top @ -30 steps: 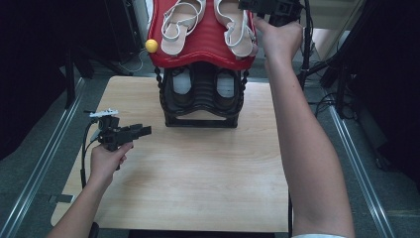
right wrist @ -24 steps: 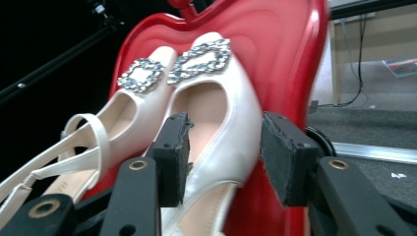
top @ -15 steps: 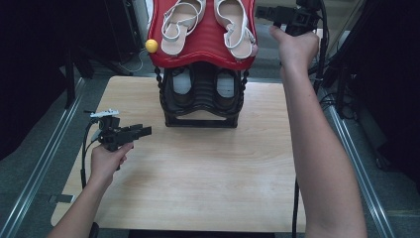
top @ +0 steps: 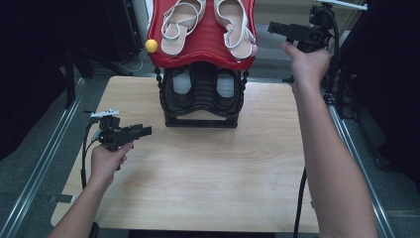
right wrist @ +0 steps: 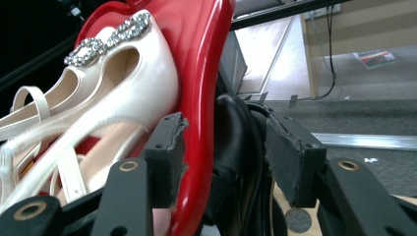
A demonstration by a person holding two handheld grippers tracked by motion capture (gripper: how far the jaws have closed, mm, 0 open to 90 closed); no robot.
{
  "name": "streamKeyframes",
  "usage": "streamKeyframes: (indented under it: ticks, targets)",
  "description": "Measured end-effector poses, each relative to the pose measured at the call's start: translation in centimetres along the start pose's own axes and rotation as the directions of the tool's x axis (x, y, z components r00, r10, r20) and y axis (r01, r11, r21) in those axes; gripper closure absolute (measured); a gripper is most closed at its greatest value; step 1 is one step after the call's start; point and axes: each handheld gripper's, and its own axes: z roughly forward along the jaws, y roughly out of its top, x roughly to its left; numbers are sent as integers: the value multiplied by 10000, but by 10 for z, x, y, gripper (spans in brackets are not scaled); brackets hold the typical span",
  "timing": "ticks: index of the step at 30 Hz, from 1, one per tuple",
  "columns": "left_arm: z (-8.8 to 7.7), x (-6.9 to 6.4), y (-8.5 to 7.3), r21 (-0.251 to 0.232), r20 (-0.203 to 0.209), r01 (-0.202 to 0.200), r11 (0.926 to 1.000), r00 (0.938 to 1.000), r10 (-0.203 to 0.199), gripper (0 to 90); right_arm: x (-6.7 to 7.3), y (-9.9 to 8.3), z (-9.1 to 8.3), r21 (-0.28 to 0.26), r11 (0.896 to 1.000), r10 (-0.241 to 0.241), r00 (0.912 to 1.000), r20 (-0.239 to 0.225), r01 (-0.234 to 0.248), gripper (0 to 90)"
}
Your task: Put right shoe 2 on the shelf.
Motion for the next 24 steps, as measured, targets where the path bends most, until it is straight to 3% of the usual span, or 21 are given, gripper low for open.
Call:
streamKeyframes:
  ticks: [18,24]
  targets:
    - [-2,1,0,-217,-10,97,9997,10000,-97,438,-32,-53,2,387,9987,319,9995,29,-320,489]
    - [-2,1,0,-163,-201,-96,9998,9998,93,436,-38,-72,3,498,9978,449,9989,-103,-443,491]
